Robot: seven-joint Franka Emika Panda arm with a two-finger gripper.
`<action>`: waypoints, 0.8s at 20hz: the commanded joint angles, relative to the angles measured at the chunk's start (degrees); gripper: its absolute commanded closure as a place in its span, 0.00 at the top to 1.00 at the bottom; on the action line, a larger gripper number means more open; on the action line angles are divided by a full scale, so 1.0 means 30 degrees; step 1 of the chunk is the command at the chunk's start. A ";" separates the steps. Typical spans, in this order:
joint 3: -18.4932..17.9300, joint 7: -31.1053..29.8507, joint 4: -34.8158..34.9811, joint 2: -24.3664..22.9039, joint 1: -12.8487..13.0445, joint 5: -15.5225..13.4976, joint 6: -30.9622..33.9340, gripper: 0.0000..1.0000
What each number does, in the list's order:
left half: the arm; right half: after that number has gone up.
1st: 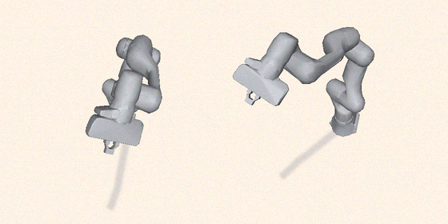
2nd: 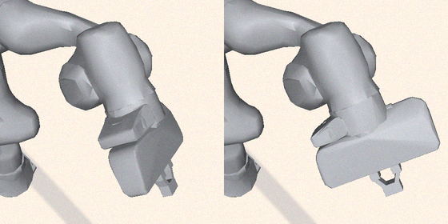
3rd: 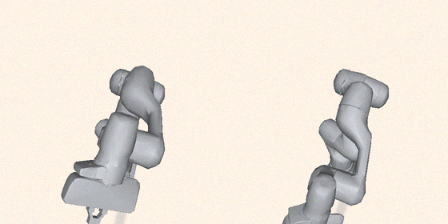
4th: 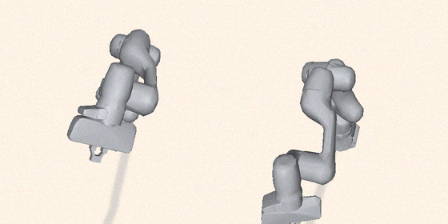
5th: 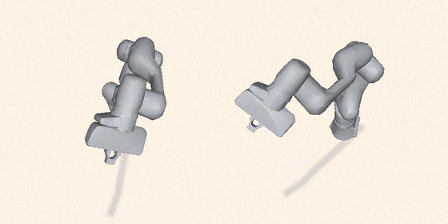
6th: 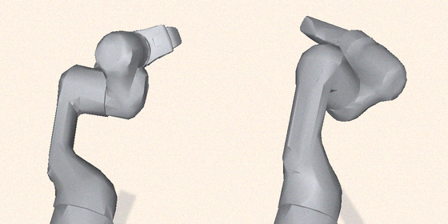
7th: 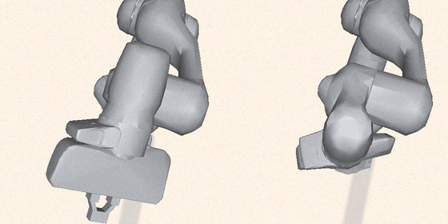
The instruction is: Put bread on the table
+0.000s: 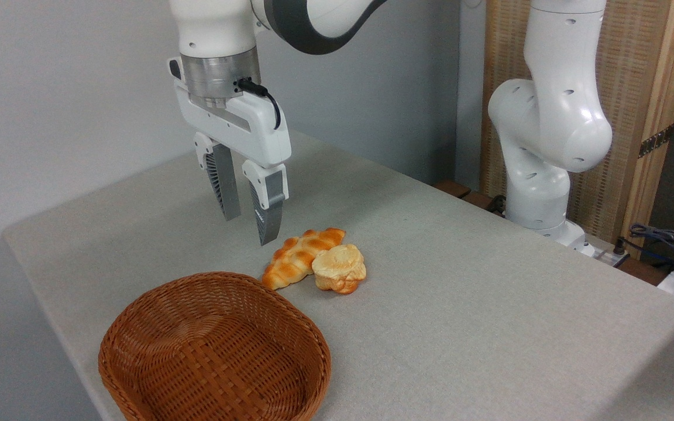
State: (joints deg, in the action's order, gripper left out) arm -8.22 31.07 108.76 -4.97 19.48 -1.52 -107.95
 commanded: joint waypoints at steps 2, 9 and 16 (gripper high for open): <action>-0.0629 -0.0191 0.0017 -0.0482 0.0098 0.0127 -0.0169 1.00; -0.0893 -0.0308 -0.0012 -0.0627 0.0127 0.0127 -0.0111 1.00; -0.1039 -0.0542 -0.0598 -0.0570 0.0040 0.0098 -0.0140 1.00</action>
State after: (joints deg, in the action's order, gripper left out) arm -10.50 30.55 107.15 -6.58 19.30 -1.52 -108.05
